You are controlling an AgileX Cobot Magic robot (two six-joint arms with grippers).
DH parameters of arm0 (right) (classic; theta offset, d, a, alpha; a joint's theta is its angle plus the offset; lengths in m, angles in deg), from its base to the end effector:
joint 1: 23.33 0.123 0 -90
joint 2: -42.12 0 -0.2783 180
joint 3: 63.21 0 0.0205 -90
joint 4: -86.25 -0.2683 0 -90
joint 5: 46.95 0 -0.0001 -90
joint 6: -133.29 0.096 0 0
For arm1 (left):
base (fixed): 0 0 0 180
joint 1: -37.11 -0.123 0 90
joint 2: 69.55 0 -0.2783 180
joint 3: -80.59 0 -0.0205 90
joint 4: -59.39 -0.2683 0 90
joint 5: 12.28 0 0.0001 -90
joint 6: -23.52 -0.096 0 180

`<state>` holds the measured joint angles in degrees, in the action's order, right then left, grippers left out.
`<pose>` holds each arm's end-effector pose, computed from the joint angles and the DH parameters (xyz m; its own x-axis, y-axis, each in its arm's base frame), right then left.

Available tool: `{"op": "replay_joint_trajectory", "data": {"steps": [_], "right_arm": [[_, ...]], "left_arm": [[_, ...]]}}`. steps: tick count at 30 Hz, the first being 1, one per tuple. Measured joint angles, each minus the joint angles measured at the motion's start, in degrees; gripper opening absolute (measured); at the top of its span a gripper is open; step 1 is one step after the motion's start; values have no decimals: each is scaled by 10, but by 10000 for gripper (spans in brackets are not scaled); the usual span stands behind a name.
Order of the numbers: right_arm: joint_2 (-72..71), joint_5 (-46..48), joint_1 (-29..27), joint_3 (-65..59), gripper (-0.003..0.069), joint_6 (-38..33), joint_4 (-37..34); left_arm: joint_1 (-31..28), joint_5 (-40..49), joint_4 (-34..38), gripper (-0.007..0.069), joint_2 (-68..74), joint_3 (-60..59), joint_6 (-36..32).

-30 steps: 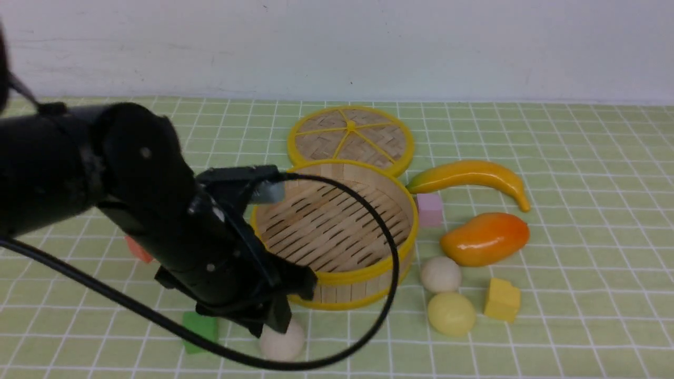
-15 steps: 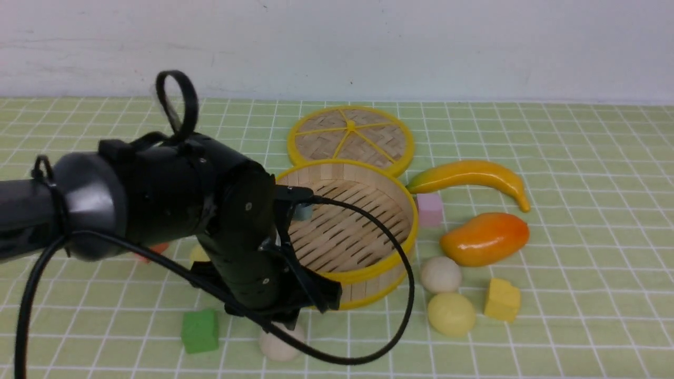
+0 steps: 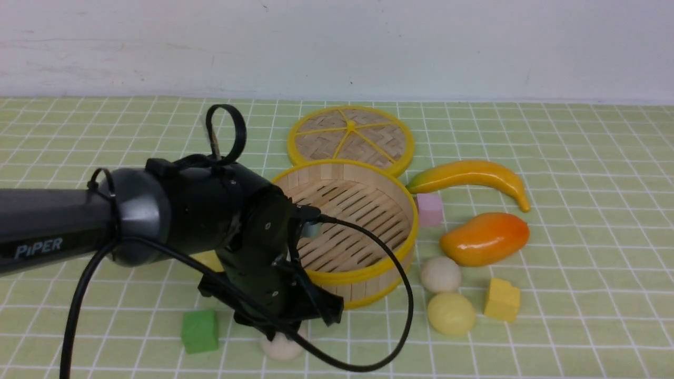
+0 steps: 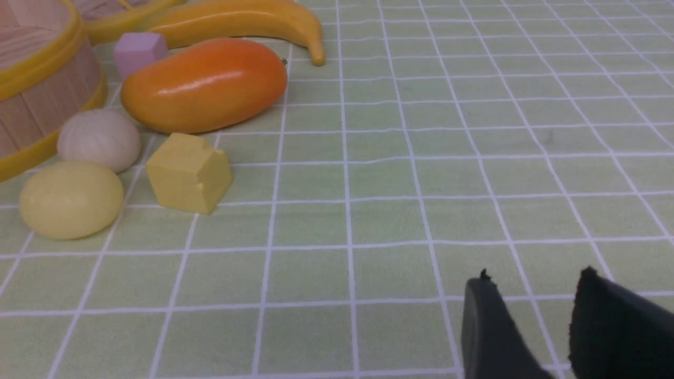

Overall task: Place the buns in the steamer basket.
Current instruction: Use the left arm to grab a steamed stuffed bun, then use the left arm to put the steamed stuffed bun into the steamer

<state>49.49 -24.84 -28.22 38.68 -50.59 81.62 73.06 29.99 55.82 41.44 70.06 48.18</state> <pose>0.0813 -0.0040 0.1713 -0.2996 0.0328 -0.9535 0.0585 0.9982 0.0160 0.2986 -0.2115 0.1679 -0.9368 0.2167 -0.2747 0.2437 0.9675 -0.0677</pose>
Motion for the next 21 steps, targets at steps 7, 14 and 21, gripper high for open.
{"op": "replay_joint_trajectory", "data": {"steps": [7,14,21], "right_arm": [[0,0,0,0,241,0,0],[0,0,0,0,241,0,0],[0,0,0,0,241,0,0]], "left_arm": [[0,19,-1,-13,-1,4,-25],[0,90,-1,-13,-38,60,-38],[0,144,-11,-13,-33,217,-68]]}}
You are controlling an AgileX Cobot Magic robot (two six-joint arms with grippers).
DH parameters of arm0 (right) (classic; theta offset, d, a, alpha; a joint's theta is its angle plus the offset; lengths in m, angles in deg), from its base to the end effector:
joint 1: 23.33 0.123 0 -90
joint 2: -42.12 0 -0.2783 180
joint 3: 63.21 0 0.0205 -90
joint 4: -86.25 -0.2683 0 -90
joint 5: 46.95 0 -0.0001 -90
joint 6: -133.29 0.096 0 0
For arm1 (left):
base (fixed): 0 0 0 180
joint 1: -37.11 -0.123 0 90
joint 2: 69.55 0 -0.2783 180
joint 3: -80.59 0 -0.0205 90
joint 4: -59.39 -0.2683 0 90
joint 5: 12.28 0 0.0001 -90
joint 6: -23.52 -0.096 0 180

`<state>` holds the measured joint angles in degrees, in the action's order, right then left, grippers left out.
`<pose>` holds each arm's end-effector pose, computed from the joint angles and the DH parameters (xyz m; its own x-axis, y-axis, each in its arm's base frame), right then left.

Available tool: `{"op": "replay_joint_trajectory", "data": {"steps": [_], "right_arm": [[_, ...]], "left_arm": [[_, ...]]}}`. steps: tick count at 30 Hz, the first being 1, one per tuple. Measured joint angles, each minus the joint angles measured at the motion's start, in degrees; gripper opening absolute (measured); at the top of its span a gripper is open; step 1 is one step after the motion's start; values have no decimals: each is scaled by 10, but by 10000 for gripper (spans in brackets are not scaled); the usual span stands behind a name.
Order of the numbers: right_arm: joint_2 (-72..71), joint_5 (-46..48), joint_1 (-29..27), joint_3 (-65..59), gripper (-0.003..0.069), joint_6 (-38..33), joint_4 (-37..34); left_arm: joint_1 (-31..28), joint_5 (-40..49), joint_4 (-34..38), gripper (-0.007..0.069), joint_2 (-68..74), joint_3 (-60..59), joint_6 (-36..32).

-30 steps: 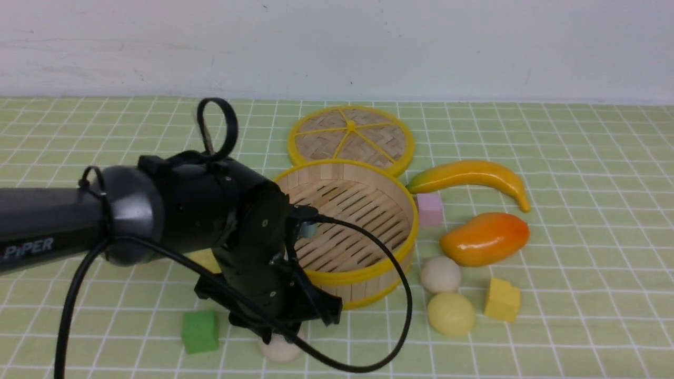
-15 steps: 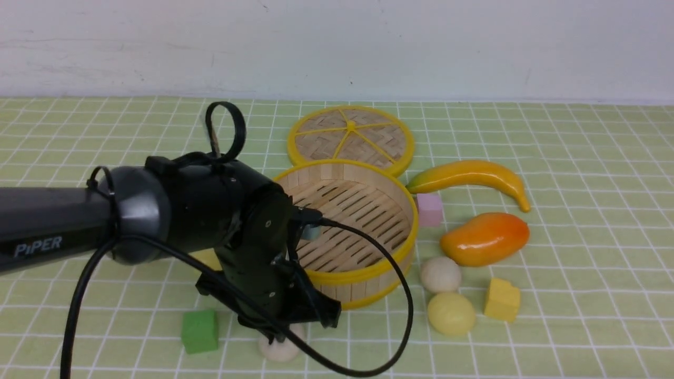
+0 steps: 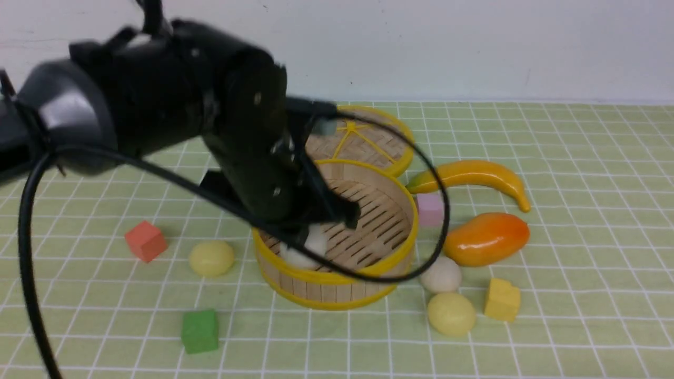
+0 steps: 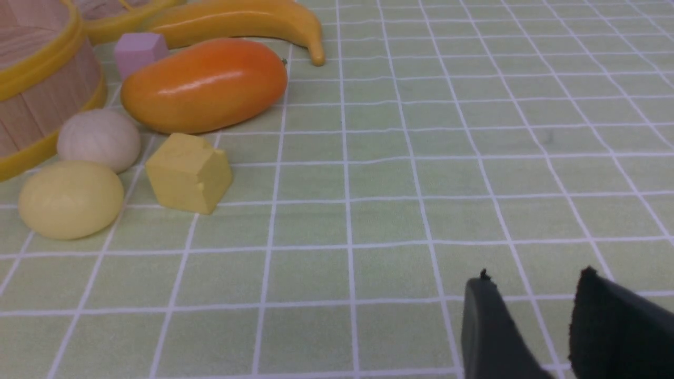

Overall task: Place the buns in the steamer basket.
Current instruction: Use the left arm to put the steamed stuffed bun into the steamer, then use the left arm to grab a steamed stuffed bun

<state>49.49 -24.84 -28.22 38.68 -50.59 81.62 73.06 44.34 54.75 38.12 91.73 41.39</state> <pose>0.0813 -0.0040 0.1713 -0.2996 0.0328 -0.9535 0.0585 0.9982 0.0160 0.3249 -0.2276 0.2926 -0.8442 0.2868 -0.4528 0.3505 0.9346 -0.0616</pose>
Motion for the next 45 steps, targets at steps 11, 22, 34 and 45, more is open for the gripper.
{"op": "replay_joint_trajectory", "data": {"steps": [11,22,34,45], "right_arm": [[0,0,0,0,241,0,0],[0,0,0,0,241,0,0],[0,0,0,0,241,0,0],[0,0,0,0,241,0,0]], "left_arm": [[0,-27,-63,-6,135,60,2],[0,-22,-63,244,151,61,28],[-97,28,-49,318,59,63,28],[-253,23,67,251,66,8,4]]}}
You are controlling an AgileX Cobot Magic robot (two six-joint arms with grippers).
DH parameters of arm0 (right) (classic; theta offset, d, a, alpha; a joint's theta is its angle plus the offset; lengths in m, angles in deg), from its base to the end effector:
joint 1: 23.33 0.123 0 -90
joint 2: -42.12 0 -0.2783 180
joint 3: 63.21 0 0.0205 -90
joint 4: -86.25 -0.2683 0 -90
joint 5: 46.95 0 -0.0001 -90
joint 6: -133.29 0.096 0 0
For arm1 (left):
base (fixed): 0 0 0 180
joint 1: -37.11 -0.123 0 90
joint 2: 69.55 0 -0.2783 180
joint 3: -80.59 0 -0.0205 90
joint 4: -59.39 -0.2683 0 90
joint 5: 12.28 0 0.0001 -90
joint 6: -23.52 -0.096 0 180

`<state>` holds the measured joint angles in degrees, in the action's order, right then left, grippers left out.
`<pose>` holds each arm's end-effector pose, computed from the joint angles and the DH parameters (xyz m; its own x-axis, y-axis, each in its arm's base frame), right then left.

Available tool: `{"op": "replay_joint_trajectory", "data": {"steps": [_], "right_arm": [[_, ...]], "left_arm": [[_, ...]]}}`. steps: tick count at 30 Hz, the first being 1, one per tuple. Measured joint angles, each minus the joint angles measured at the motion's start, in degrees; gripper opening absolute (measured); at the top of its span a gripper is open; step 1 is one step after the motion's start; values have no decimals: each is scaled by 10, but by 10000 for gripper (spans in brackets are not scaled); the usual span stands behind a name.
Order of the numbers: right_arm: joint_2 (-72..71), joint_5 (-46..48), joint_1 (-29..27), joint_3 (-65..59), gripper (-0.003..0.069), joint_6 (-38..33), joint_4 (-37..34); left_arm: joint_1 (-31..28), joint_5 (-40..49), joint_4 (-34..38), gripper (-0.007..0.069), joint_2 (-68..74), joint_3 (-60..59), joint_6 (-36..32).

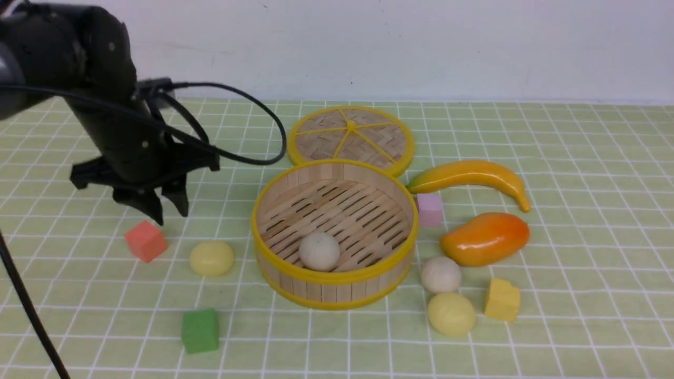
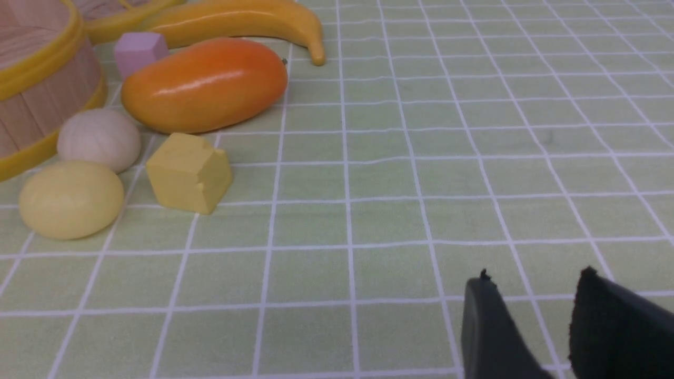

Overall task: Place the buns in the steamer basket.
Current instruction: Use the left arm to grab a steamed stuffed bun

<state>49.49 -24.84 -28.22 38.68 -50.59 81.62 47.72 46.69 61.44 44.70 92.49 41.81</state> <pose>0.0813 -0.0040 0.1713 -0.2996 0.0328 -0.9535 0.0585 0.9982 0.0160 0.4039 -0.0787 0.2485 -0.9426 -0.1603 -0.2928 -0.1257 0.9830 -0.1336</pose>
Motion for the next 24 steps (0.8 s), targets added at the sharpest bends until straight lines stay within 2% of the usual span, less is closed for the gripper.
{"op": "replay_joint_trajectory", "data": {"steps": [6,19,24], "right_arm": [[0,0,-1,0,241,0,0],[0,0,-1,0,241,0,0],[0,0,-1,0,241,0,0]], "left_arm": [[17,-49,9,251,40,-1,-1],[19,-69,10,247,106,-1,0],[19,-67,11,183,106,-1,1]]}}
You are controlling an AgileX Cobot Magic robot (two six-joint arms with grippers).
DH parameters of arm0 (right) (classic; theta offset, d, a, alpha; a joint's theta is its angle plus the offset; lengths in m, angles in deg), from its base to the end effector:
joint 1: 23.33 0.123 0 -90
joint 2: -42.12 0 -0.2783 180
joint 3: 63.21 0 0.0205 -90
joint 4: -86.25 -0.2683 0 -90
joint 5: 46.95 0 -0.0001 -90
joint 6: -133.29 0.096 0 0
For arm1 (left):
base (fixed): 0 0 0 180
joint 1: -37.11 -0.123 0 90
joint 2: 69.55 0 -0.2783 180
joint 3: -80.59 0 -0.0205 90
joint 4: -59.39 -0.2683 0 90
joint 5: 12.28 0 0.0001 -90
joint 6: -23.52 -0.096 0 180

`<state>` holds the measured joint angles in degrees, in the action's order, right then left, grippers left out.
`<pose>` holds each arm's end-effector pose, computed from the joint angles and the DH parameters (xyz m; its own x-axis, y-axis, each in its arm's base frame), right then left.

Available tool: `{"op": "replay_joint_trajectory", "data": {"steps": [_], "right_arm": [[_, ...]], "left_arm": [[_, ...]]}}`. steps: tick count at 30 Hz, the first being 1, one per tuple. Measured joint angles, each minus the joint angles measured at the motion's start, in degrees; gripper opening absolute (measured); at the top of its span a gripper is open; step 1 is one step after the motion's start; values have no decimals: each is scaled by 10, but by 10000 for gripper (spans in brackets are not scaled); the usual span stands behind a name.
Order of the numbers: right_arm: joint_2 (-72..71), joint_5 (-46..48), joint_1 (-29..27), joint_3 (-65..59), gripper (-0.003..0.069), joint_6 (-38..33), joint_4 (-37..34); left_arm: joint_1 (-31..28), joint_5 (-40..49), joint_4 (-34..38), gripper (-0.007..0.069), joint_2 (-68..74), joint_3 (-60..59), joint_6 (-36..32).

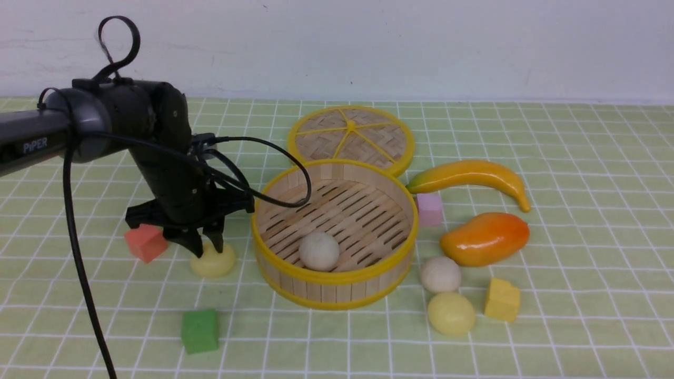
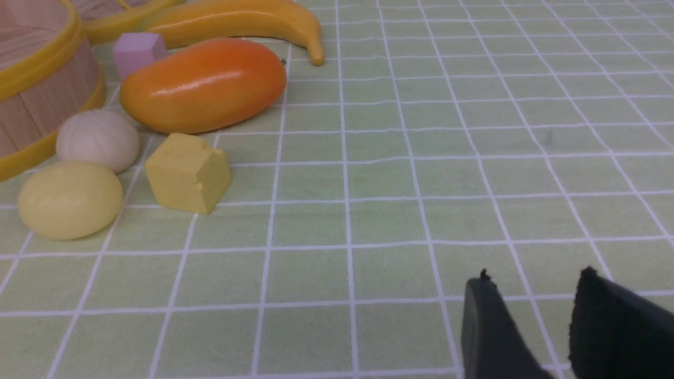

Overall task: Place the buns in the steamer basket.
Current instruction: Use the left arm to grab a steamed stuffed bun, then use the left arm to put the steamed stuffed bun into the steamer

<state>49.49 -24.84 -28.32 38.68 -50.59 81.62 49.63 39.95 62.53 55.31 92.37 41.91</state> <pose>0.0813 -0.0042 0.1713 -0.2996 0.0333 -0.9535 0.0602 0.9981 0.0160 0.4269 -0.0991 0.1723 -0.9643 -0.1412 -0.2239 -0.1146 0.9852 -0.1276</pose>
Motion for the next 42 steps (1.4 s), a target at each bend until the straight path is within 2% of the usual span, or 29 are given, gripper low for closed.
{"op": "replay_joint_trajectory", "data": {"steps": [3,5,7,21,26,31,37,42], "right_arm": [[0,0,0,0,241,0,0],[0,0,0,0,241,0,0],[0,0,0,0,241,0,0],[0,0,0,0,241,0,0],[0,0,0,0,241,0,0],[0,0,0,0,241,0,0],[0,0,0,0,241,0,0],[0,0,0,0,241,0,0]], "left_arm": [[0,12,2,104,0,0,-10],[0,19,4,20,0,0,-17],[0,23,4,-13,0,0,-21],[3,3,12,-13,-117,0,-43],[39,-40,39,-13,-128,8,-61],[88,-56,43,-13,-76,66,-64],[102,-58,18,-11,22,144,-10],[101,-56,5,27,53,151,30]]}}
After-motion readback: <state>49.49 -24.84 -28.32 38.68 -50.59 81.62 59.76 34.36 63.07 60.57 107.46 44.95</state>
